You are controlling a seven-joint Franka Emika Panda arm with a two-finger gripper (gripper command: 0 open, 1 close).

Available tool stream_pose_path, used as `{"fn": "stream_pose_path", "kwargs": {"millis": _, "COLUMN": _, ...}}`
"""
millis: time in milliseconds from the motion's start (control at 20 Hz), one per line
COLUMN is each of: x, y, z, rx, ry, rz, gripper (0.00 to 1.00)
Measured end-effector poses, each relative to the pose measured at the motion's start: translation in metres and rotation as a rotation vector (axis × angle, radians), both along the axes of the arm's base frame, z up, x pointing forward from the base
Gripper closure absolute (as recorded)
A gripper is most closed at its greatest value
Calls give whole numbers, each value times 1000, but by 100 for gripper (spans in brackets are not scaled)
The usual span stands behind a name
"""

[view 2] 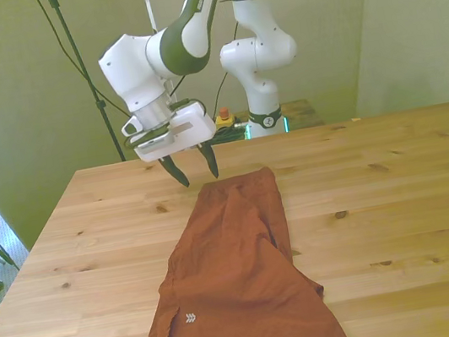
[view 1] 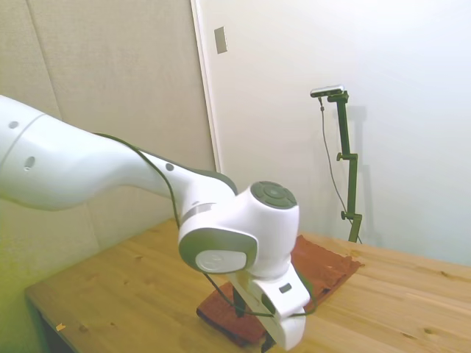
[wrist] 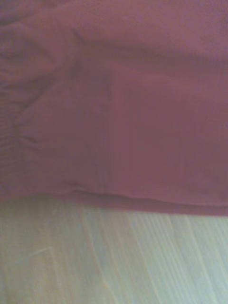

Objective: Unfold the shorts

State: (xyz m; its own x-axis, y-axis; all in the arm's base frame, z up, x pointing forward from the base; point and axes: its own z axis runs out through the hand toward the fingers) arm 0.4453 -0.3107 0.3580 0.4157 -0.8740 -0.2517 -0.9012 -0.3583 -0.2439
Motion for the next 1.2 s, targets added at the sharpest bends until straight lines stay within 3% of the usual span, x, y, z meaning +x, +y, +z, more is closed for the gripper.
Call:
{"fn": "stream_pose_path", "kwargs": {"millis": 450, "x": 31, "y": 10, "z": -12, "rx": 174, "ry": -36, "rz": 92, "gripper": 0}}
{"fn": "stream_pose_path", "kwargs": {"millis": 700, "x": 34, "y": 22, "z": -14, "rx": 204, "ry": -19, "rz": 120, "gripper": 0}}
{"fn": "stream_pose_path", "kwargs": {"millis": 750, "x": 34, "y": 22, "z": -14, "rx": 204, "ry": -19, "rz": 120, "gripper": 100}}
{"fn": "stream_pose_path", "kwargs": {"millis": 1200, "x": 30, "y": 16, "z": -14, "rx": 201, "ry": -19, "rz": 113, "gripper": 100}}
